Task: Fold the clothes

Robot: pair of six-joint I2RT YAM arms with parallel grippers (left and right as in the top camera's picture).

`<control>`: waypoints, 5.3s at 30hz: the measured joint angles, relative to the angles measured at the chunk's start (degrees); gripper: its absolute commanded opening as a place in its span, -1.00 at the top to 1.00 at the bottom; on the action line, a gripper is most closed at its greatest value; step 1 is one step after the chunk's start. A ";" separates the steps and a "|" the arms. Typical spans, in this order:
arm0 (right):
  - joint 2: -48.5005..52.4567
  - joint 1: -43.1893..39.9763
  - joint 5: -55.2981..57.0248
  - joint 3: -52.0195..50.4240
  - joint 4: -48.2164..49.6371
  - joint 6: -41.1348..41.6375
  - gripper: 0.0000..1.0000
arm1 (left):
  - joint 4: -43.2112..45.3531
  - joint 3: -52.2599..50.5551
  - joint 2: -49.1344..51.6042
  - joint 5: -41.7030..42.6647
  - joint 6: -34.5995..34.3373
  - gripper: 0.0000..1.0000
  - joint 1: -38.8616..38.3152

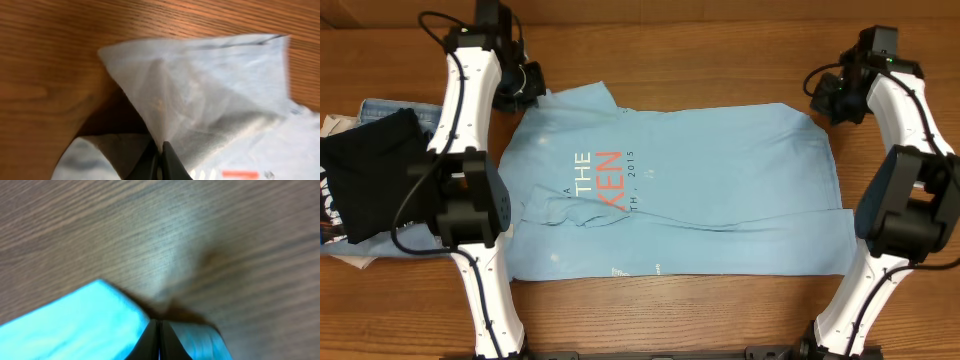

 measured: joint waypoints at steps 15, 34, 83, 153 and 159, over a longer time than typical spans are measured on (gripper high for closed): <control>-0.63 0.28 0.20 0.48 1.62 0.13 0.41 | -0.94 0.57 -2.84 0.85 0.90 0.92 0.04; 6.54 1.95 -1.57 0.57 3.98 0.09 0.92 | -0.70 0.57 -2.84 0.85 0.92 0.91 0.04; -7.48 -3.76 6.93 0.85 -21.62 5.77 0.92 | -21.14 0.59 -9.55 -3.30 0.15 0.91 1.18; -18.84 -6.75 13.22 -26.84 -32.44 11.89 0.92 | -15.91 -49.83 -31.10 -6.82 2.12 0.91 0.33; -18.84 -7.80 14.36 -26.91 -31.74 13.25 0.69 | -16.55 -49.83 -31.10 -10.10 0.66 0.91 0.33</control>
